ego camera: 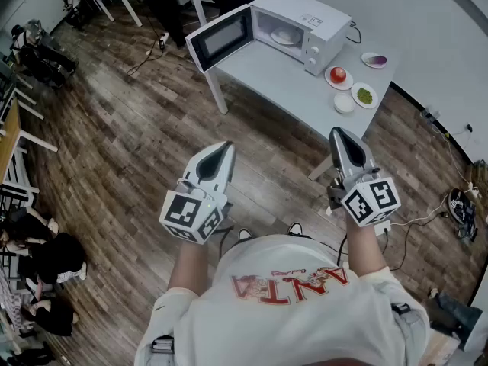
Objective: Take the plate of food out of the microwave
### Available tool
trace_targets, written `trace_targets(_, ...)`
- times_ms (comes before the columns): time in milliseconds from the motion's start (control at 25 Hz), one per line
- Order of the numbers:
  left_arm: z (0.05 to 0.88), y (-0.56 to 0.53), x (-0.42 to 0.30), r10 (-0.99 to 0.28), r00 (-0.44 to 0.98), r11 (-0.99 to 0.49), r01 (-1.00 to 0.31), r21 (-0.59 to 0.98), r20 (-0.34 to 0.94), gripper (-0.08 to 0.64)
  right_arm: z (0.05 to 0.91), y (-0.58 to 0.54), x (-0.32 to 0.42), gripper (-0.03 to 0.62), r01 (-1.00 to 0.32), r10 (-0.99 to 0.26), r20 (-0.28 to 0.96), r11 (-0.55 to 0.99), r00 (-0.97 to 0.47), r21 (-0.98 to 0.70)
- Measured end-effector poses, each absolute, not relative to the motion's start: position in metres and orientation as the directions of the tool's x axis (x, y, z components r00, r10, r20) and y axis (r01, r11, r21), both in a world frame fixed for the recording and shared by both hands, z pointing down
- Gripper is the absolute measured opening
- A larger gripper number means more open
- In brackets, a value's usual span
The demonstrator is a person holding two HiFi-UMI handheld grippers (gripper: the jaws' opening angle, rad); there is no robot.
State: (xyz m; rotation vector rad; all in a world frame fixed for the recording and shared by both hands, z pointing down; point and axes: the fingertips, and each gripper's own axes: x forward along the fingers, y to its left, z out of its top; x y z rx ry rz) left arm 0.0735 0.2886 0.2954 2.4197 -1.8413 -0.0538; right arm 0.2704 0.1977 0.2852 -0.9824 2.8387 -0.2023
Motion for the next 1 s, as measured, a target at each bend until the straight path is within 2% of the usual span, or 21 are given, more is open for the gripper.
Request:
trace_targets(560, 0.288, 0.289, 0.075, -0.961, 0.274, -0.270, -0.956, 0.112, 0.023, 0.009, 0.278, 0.198, 0.266, 0.002, -0.588, -0.605, -0.083, 0.793, -0.792, -0.161)
trace_targets(760, 0.288, 0.292, 0.070, -0.963, 0.268, -0.264, -0.957, 0.120, 0.021, 0.009, 0.275, 0.202, 0.257, 0.003, -0.515, -0.553, -0.118, 0.821, -0.825, -0.247)
trace_targets(1000, 0.293, 0.304, 0.056, -0.962, 0.271, -0.265, -0.954, 0.139, 0.024, 0.009, 0.278, 0.210, 0.240, 0.003, -0.501, -0.541, -0.116, 0.826, -0.833, -0.259)
